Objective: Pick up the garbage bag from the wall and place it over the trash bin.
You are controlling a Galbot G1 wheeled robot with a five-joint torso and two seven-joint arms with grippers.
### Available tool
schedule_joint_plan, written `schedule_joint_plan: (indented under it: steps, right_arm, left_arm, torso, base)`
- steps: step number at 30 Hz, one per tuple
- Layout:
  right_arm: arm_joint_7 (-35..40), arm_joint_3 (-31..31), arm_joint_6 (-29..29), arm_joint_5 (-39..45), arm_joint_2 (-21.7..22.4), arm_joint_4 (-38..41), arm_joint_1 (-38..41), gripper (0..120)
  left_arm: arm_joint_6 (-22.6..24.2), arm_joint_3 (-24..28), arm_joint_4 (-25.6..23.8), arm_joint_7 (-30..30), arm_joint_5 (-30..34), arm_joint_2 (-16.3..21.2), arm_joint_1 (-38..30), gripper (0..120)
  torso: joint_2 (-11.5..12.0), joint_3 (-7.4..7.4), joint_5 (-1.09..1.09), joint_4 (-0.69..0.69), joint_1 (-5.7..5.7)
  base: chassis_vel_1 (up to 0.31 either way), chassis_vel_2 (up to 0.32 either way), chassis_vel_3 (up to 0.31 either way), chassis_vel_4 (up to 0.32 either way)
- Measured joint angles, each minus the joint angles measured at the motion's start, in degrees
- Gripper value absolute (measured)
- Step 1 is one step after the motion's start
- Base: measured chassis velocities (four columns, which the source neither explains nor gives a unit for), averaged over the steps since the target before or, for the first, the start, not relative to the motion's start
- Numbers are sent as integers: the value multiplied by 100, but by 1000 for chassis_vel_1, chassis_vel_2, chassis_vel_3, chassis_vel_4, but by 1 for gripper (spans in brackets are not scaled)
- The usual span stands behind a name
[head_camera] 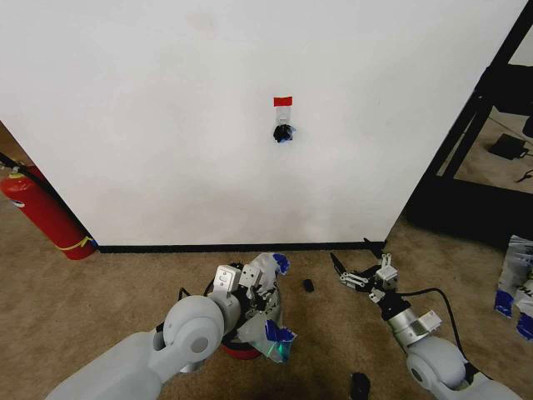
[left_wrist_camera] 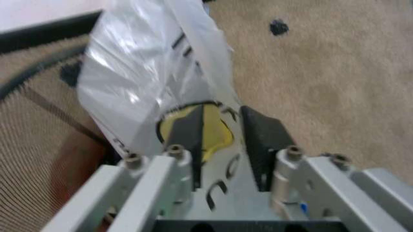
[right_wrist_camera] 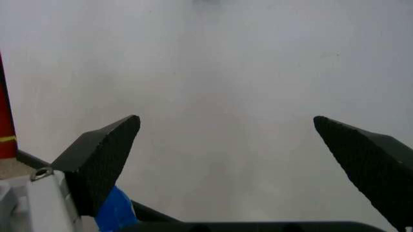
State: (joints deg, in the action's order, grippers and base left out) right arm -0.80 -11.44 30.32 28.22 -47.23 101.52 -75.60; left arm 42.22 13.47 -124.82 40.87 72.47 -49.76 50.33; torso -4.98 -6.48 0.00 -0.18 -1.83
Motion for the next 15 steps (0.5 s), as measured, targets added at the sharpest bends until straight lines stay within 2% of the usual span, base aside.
schedule_joint_plan:
  steps: [4, 8, 13, 15]
  right_arm:
    - [-24, 82, -28, 23, 2, -21, 54, 100]
    - [-103, 197, -116, 203, 25, -53, 54, 100]
    - [-887, 449, -507, 1089, 85, -154, 143, 100]
    - [-887, 449, -507, 1089, 85, -154, 143, 100]
  left_arm:
    - [-14, -220, -27, -4, 70, 0, 154, 1]
    - [-39, -392, -28, -8, 33, 49, 231, 0]
    - [-56, -728, -58, -22, -102, 195, 428, 0]
    - [-56, -728, -58, -22, -102, 195, 428, 0]
  torso:
    - [0, 0, -1, 0, 1]
    - [0, 0, -1, 0, 1]
    - [0, 0, -1, 0, 1]
    - [0, 0, -1, 0, 1]
  base:
    - [0, 0, 0, 0]
    - [0, 0, 0, 0]
    - [0, 0, 0, 0]
    - [0, 0, 0, 0]
